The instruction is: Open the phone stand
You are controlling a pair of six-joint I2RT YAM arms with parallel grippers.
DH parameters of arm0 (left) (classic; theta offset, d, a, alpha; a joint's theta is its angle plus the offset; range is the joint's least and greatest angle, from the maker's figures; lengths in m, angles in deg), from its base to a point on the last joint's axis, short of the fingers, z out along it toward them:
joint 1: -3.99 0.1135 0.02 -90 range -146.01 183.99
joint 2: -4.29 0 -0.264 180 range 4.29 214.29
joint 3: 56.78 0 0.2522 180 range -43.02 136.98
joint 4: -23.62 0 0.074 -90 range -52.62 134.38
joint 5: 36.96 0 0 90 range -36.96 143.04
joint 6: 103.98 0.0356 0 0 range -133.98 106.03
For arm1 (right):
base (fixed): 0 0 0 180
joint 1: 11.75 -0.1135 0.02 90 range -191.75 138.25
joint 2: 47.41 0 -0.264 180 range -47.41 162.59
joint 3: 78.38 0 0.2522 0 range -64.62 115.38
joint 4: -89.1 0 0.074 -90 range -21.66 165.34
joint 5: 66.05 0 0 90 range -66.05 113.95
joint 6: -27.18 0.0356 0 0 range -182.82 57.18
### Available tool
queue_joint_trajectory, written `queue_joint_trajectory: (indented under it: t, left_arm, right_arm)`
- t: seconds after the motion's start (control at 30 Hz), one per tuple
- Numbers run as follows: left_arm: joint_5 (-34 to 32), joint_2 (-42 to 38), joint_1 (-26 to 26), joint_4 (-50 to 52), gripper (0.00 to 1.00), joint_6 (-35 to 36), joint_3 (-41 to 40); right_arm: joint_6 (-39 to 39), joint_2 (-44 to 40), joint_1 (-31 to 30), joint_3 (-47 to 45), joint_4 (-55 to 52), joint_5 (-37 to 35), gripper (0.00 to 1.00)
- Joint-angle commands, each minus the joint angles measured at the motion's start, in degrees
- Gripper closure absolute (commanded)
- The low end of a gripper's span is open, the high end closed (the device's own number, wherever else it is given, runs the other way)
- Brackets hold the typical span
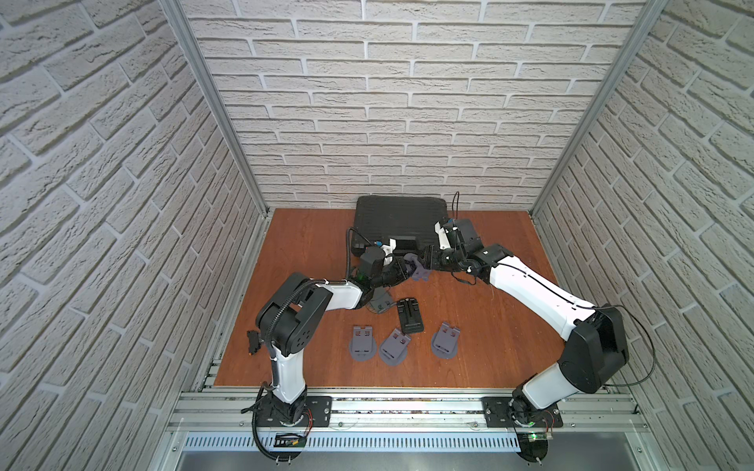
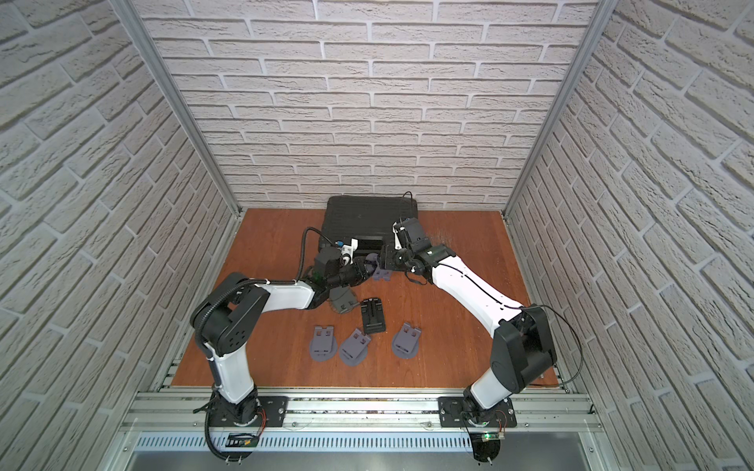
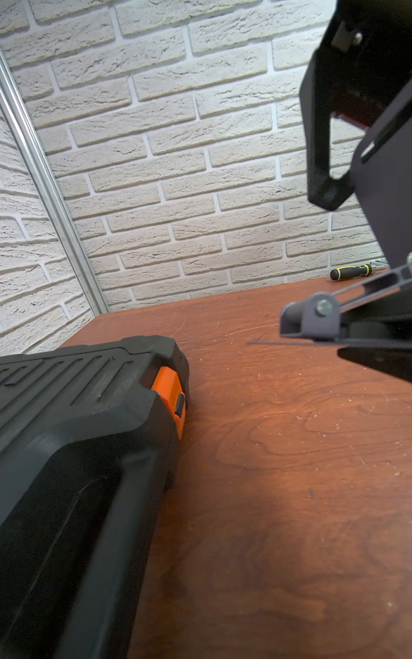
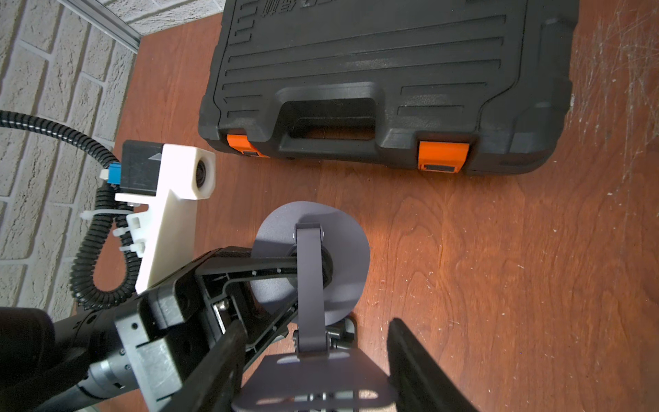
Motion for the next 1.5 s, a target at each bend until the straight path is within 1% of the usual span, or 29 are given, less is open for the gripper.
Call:
queue_joint_trajectory:
  t: [0.0, 0.3, 0.57, 0.73, 0.87, 0.97, 1.07, 1.2, 1.33, 1.47]
  left_arm:
    - [-2.35, -2.59, 1.48, -7.99, 1.0, -0.59, 0.22]
    - [0.75, -2.28, 1.17, -12.01, 1.0, -0.86, -1.39]
    - [2.25, -1.75, 0.41, -13.14, 1.0, -0.51, -0.85]
    - [2.8, -1.66, 0.06, -13.67, 1.0, -0.16, -0.71]
    - [3.15, -1.4, -0.28, -14.4, 1.0, -0.33, -0.75]
    - [3.15, -1.22, -0.29, -14.89, 1.0, -0.59, -0.89]
    - [3.08, -0.98, -0.28, -15.42, 1.0, -1.07, -0.98]
    - [2.48, -0.47, -0.15, -15.89, 1.0, -1.93, -1.06]
    - [1.4, 0.19, 0.18, -15.23, 1.0, -2.43, -0.55]
    - [0.88, 0.45, 0.42, -14.22, 1.0, -2.26, 0.38]
  right_arm:
    - [-0.11, 0.73, -2.19, 1.86, -7.17, 5.35, 0.79]
    - [-0.2, 1.43, -2.06, 5.69, -7.91, 4.42, 0.63]
    - [-0.64, 2.02, -2.04, 8.24, -8.33, 3.94, 0.41]
    - [-0.7, 2.16, -1.83, 9.62, -8.41, 2.78, 0.32]
    - [-0.63, 2.49, -1.64, 10.86, -8.18, 1.81, 0.2]
    - [-0.9, 2.92, -1.52, 11.87, -7.99, 1.29, 0.13]
    - [-1.17, 2.93, -1.34, 12.81, -7.92, -0.17, 0.11]
    - [-1.35, 1.74, -1.24, 13.12, -7.99, -3.46, 0.1]
    - [-1.37, -1.39, -1.15, 10.82, -7.47, -6.67, 0.15]
    - [-1.6, -5.15, -1.14, 7.27, -6.52, -8.51, 0.16]
